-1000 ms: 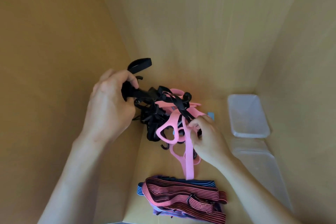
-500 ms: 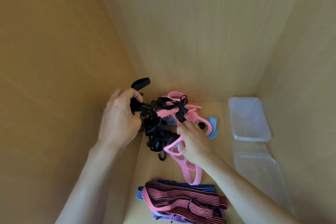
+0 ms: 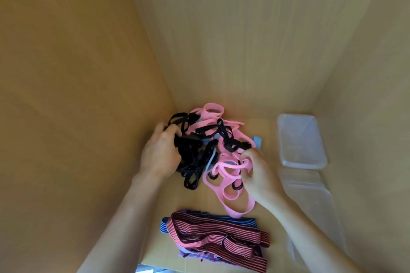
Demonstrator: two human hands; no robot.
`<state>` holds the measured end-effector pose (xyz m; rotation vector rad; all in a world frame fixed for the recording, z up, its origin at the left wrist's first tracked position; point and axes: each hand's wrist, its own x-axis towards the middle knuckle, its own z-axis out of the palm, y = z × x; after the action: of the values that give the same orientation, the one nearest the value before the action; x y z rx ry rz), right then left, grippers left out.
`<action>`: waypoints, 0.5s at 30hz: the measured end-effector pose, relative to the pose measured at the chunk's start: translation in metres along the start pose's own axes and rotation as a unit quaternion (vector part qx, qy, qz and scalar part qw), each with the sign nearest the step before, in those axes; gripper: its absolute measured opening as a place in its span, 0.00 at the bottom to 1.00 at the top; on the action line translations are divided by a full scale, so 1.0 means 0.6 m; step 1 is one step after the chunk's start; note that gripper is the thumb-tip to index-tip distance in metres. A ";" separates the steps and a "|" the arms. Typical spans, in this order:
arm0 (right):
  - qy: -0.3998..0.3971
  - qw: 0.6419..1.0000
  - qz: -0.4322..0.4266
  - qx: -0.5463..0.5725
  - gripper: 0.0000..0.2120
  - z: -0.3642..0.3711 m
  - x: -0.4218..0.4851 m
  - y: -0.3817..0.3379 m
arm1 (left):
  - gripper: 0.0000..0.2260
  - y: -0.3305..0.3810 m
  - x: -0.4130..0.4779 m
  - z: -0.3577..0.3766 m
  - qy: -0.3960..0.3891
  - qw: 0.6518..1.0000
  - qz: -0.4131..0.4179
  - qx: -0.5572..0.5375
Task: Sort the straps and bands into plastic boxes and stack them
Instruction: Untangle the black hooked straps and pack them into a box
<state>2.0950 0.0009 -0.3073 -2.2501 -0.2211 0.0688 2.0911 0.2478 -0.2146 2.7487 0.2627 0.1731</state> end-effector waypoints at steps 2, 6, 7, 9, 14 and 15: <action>-0.006 1.000 0.003 0.004 0.15 -0.003 -0.004 -0.002 | 0.18 -0.011 0.002 0.029 -0.037 0.999 -0.013 0.005; -0.041 0.999 0.002 -0.010 0.18 -0.002 -0.016 -0.001 | 0.25 -0.032 0.000 0.079 -0.173 0.983 -0.055 0.016; -0.050 0.999 -0.004 -0.011 0.18 0.000 -0.019 0.000 | 0.28 -0.034 -0.001 0.089 -0.199 0.978 -0.065 0.018; -0.070 0.997 -0.018 -0.016 0.18 0.006 -0.027 0.003 | 0.34 -0.034 -0.002 0.108 -0.232 0.969 -0.080 0.027; -0.111 0.990 -0.045 -0.076 0.21 0.013 -0.040 0.005 | 0.36 -0.032 -0.002 0.148 -0.225 0.968 -0.091 0.056; -0.119 0.987 -0.045 -0.098 0.22 0.012 -0.041 0.005 | 0.33 -0.032 -0.002 0.155 -0.219 0.970 -0.092 0.049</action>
<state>2.0700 0.0003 -0.3148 -2.4232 -0.4749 0.2790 2.1011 0.2324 -0.3077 2.7472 0.4086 -0.5035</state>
